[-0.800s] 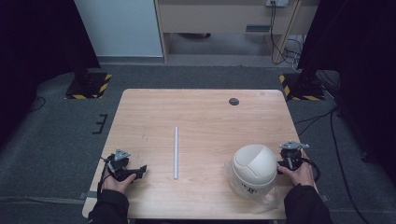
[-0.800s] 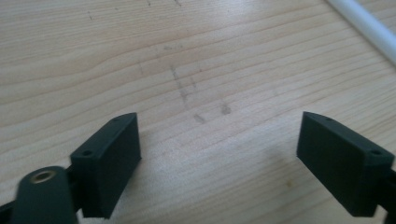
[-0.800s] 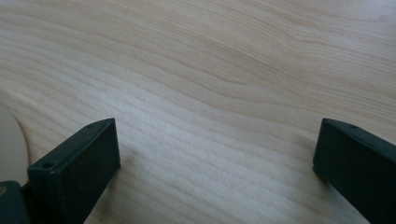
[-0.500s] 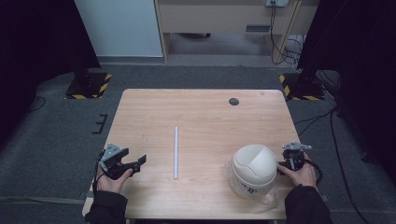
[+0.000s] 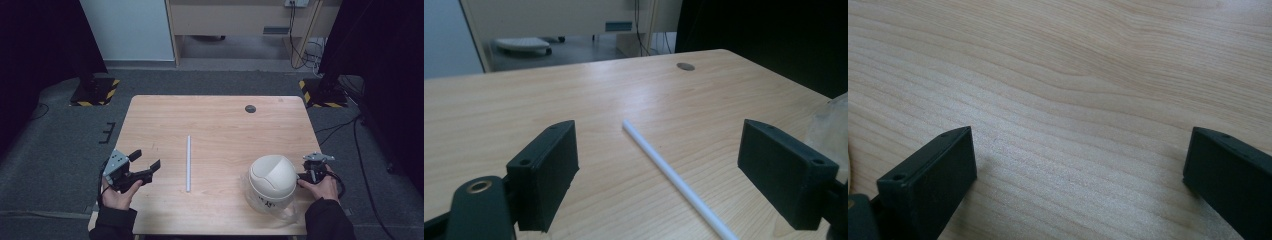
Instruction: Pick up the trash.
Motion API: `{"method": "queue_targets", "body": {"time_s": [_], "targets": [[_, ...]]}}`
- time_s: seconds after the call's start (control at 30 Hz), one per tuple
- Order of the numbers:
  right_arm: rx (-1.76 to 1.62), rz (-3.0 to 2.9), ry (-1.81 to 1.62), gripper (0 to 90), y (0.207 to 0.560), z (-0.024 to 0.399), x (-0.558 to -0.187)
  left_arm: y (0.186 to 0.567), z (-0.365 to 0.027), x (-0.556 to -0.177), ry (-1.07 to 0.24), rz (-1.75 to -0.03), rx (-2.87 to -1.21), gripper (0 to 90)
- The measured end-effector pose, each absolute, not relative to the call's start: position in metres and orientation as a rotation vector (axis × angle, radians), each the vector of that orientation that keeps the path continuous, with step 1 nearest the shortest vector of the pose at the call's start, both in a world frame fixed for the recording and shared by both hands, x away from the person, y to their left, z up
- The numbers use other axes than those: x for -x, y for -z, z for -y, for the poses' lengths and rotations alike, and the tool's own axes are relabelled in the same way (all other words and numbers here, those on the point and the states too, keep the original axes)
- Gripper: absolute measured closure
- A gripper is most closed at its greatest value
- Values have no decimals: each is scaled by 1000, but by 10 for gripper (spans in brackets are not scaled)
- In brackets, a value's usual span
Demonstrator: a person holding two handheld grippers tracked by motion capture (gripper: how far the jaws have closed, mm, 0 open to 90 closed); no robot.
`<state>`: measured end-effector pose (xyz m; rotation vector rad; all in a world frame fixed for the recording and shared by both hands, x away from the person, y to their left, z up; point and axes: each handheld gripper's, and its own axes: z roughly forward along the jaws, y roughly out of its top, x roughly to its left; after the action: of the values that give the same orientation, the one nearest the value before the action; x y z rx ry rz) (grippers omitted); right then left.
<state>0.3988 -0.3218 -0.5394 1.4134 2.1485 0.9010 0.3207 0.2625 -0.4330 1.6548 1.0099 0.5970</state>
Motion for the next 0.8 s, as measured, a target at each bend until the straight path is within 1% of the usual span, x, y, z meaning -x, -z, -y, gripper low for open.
{"method": "queue_targets", "body": {"time_s": [0.17, 0.5, 0.6, 0.73, 0.8], "targets": [[-1414, -2149, -901, 8, 539, 322, -399, 418, -246, -317, -587, -921, -1661, 150], [-1414, -2149, -900, 8, 539, 322, -399, 399, -223, -314, -587, -842, -1672, 141], [-1417, -2148, -900, 8, 539, 322, -399, 392, -213, -314, -543, -815, -1656, 147], [-1419, -2146, -901, 8, 539, 322, -399, 387, -203, -315, -518, -774, -1666, 147], [-1417, -2149, -900, 8, 539, 322, -399, 385, -190, -317, -479, -736, -1677, 148]]}}
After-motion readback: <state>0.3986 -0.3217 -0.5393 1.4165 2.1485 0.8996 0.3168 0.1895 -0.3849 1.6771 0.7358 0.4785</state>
